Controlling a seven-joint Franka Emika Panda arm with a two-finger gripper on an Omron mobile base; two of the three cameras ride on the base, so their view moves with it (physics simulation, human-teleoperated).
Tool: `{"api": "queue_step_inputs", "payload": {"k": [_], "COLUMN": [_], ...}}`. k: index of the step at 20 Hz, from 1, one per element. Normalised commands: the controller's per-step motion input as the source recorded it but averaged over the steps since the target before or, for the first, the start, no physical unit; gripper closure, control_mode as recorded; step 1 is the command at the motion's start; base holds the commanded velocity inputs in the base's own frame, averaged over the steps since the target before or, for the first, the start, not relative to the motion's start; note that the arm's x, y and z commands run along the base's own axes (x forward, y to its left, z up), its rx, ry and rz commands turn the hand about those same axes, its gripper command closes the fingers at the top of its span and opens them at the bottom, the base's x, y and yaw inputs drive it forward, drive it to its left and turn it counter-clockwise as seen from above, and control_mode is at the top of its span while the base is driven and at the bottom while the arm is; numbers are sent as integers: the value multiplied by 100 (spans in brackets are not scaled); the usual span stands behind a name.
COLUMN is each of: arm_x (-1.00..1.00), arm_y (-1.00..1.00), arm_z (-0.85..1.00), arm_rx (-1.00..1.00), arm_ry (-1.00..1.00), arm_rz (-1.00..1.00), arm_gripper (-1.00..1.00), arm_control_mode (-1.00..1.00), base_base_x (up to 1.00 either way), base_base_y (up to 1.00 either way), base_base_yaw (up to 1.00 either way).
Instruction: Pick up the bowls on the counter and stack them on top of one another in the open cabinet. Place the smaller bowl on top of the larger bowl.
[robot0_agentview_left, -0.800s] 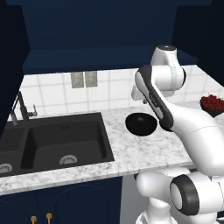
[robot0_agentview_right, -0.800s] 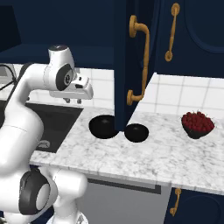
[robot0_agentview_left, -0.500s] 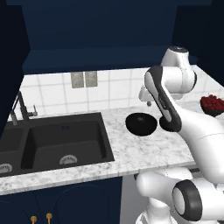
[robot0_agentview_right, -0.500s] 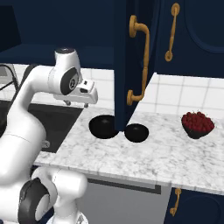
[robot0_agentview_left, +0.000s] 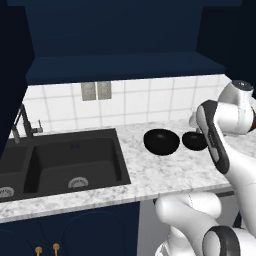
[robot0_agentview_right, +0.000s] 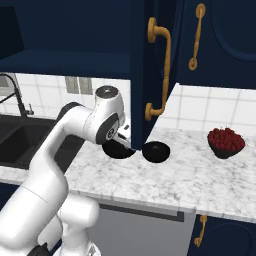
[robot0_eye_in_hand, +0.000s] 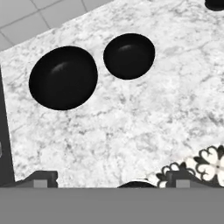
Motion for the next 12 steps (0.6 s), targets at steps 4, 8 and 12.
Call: {"api": "queue_step_inputs", "payload": {"k": [4,8,12], "arm_x": [42,56,33], "arm_y": [-100,-97,-34], "arm_z": [-27,-19,-25], "arm_rx": [12,11,1], "arm_ry": [7,9,-2], "arm_rz": [-52,-41,2], "arm_gripper": [-100,-100,-100], "arm_control_mode": [-100,-100,-100], "base_base_x": [0,0,0], "base_base_y": [0,0,0], "base_base_yaw": [0,0,0]}}
